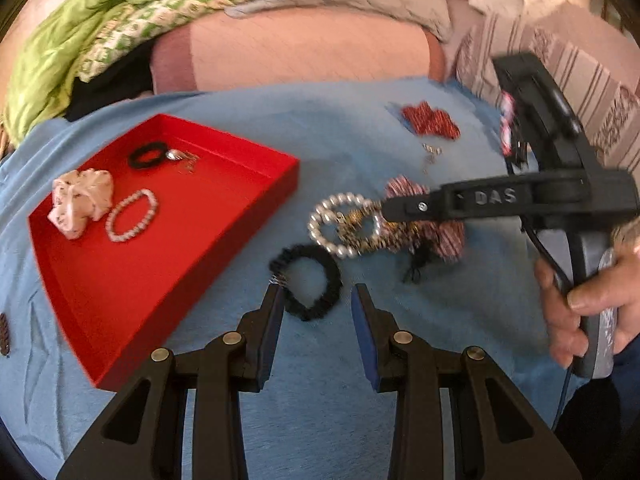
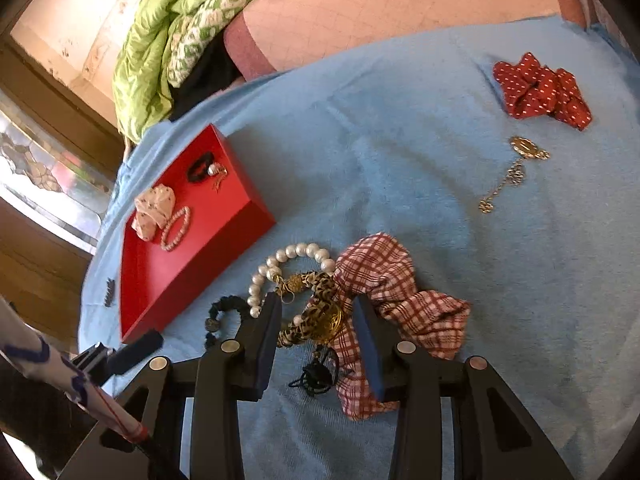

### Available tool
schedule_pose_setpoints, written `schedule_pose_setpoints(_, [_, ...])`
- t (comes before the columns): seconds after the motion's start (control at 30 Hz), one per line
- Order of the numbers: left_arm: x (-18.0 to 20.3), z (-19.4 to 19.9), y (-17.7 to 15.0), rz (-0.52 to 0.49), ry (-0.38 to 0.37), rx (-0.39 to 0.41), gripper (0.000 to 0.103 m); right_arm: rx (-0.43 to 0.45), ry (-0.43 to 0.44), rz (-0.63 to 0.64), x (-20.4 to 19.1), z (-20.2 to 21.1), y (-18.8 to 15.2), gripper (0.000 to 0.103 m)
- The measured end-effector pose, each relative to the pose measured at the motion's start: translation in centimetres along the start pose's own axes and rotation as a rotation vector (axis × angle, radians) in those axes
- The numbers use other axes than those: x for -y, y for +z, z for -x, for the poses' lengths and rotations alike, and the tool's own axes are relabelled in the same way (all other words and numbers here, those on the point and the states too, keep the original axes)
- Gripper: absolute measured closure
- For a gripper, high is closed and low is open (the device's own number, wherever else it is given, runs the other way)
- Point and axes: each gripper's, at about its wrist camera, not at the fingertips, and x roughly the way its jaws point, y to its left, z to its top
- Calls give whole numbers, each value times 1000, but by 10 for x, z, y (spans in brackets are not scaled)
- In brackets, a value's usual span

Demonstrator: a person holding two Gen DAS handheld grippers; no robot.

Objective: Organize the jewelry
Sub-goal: 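Grasp the black beaded scrunchie with the left gripper while the right grasps the leopard-print chain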

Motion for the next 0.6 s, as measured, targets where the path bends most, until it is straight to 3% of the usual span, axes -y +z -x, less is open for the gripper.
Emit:
schedule_pose_setpoints(0.03, [0, -3, 0, -5, -3, -8, 69, -7, -18, 11, -1, -2, 0, 83])
schedule_pose_setpoints(0.13, [1, -9, 0, -16, -11, -18, 69, 19, -14, 21, -1, 7, 1, 92])
schedule_pose_setpoints(0.33, [7, -16, 3, -34, -39, -26, 69, 181, 112, 57, -13, 57, 3, 92])
schedule_pose_setpoints(0.47, [10, -28, 5, -52, -21, -43, 69, 241, 169, 73, -18, 72, 4, 92])
schedule_pose_setpoints(0.6, [12, -44, 6, -63, -5, -76, 88, 235, 173, 63, -17, 70, 6, 92])
